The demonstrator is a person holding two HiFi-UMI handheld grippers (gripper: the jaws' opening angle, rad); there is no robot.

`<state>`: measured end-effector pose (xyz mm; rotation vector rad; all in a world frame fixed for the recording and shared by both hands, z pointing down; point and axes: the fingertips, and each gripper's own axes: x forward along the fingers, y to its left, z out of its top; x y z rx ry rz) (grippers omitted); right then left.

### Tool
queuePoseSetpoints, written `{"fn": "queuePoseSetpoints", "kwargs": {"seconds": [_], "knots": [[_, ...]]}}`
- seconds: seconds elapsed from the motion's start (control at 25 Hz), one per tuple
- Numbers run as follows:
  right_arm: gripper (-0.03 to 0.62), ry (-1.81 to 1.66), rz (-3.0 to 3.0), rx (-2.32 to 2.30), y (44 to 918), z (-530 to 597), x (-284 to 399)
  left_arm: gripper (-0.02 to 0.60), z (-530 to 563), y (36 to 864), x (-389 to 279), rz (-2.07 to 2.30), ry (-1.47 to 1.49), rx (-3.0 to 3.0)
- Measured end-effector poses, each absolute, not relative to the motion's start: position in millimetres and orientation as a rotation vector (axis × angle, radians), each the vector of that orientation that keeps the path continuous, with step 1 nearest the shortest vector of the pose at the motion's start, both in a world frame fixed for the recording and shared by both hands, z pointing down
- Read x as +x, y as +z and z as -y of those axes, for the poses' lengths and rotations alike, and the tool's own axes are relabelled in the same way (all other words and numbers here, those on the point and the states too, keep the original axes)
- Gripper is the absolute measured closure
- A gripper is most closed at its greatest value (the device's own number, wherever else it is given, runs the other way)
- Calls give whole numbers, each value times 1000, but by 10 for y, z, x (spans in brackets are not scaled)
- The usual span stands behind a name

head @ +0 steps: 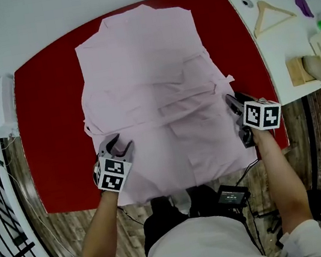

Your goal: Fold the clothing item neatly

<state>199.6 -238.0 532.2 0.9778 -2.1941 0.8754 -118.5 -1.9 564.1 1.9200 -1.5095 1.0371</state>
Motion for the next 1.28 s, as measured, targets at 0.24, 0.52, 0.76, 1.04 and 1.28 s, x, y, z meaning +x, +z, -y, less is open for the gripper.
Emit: {"fn": "queuePoseSetpoints", "kwargs": {"seconds": [0.24, 0.52, 0.76, 1.04, 1.28], "knots": [[427, 640, 2209, 963, 5208, 2642, 1567, 390, 225, 5368, -1066, 1573, 1100, 2045], [566, 479, 2078, 921, 5422, 2763, 1457, 400, 399, 5605, -831, 1411, 1171, 2085], [568, 942, 2485, 916, 4931, 2949, 1292, 413, 373, 5646, -849, 1415, 1105, 2066], [483, 910, 2320, 929, 5317, 3016, 1593, 417, 307, 5647, -858, 1437, 1071, 2031], [471, 846, 2197, 974, 5433, 2907, 1844, 417, 221, 5669, -843, 1413, 1076, 2018]]}}
